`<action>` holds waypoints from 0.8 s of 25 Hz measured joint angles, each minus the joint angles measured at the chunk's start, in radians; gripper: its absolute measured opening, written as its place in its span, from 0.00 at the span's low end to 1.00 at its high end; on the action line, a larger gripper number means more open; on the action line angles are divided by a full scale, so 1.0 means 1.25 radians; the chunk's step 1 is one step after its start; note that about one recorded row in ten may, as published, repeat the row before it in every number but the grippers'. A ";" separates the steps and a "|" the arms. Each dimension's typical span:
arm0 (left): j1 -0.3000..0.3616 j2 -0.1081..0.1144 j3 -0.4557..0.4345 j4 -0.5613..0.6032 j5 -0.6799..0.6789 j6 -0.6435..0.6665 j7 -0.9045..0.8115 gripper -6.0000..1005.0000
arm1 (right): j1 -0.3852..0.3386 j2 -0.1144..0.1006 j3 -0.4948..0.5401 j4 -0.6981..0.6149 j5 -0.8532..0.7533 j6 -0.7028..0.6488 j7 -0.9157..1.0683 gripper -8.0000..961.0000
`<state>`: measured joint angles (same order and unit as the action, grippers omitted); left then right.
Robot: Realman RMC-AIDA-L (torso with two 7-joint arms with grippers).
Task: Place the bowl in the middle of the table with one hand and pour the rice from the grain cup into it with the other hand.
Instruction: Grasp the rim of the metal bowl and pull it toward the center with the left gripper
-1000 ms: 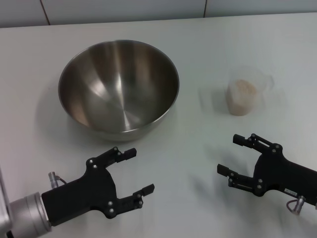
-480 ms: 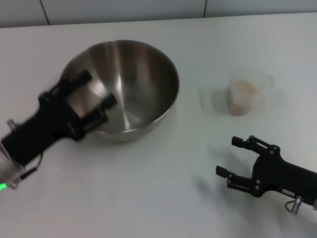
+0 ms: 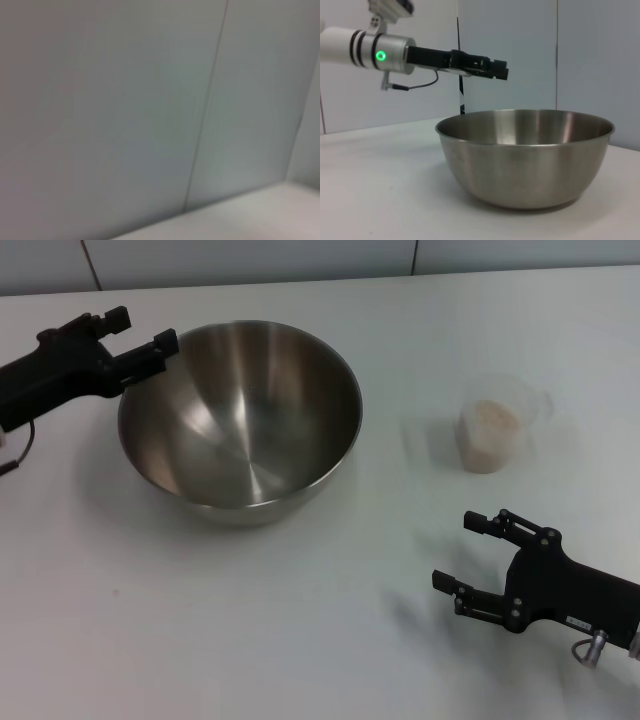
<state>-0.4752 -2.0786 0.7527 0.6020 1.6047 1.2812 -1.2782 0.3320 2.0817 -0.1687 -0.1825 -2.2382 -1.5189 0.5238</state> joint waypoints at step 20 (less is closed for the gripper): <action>0.009 0.007 0.343 0.284 0.261 -0.303 -0.381 0.75 | -0.006 0.000 0.006 0.004 0.004 0.000 0.001 0.85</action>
<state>-0.4646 -2.0695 1.1816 0.9575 1.9306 0.9022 -1.7542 0.3239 2.0816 -0.1610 -0.1779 -2.2334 -1.5190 0.5247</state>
